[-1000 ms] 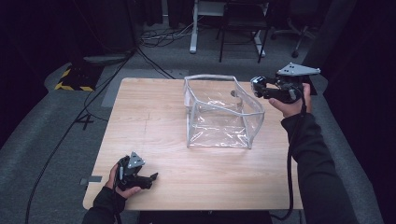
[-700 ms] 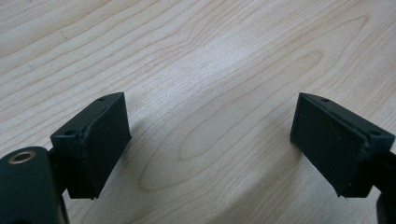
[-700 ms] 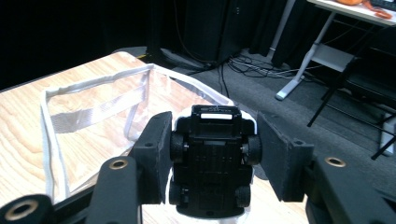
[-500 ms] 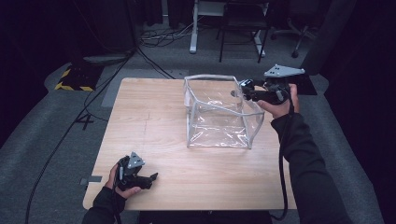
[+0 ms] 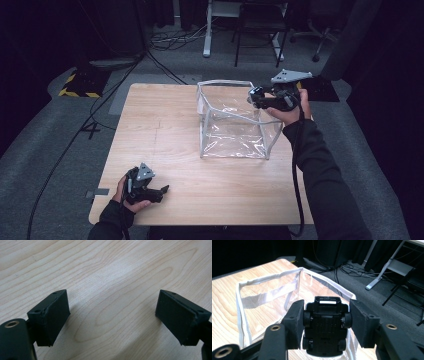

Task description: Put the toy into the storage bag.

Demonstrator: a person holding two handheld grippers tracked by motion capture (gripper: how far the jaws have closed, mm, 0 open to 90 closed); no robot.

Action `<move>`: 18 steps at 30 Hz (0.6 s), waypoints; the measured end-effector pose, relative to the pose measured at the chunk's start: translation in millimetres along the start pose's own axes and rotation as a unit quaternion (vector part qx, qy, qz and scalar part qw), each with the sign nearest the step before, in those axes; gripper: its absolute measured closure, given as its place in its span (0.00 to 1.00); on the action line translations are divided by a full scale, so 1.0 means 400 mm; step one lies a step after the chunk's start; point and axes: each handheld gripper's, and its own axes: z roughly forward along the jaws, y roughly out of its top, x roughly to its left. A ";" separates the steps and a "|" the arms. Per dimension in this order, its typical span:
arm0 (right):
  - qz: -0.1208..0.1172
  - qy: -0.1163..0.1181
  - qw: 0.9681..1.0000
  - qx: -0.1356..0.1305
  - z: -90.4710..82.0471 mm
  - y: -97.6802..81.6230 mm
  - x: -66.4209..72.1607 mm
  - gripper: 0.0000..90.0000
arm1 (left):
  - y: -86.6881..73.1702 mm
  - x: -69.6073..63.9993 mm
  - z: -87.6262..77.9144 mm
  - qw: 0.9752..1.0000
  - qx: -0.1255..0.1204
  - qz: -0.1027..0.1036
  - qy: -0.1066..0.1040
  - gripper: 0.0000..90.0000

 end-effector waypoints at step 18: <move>-0.032 0.028 0.996 0.082 0.101 0.040 0.019 0.54 | 0.000 0.000 0.000 1.000 0.001 0.001 0.000 0.14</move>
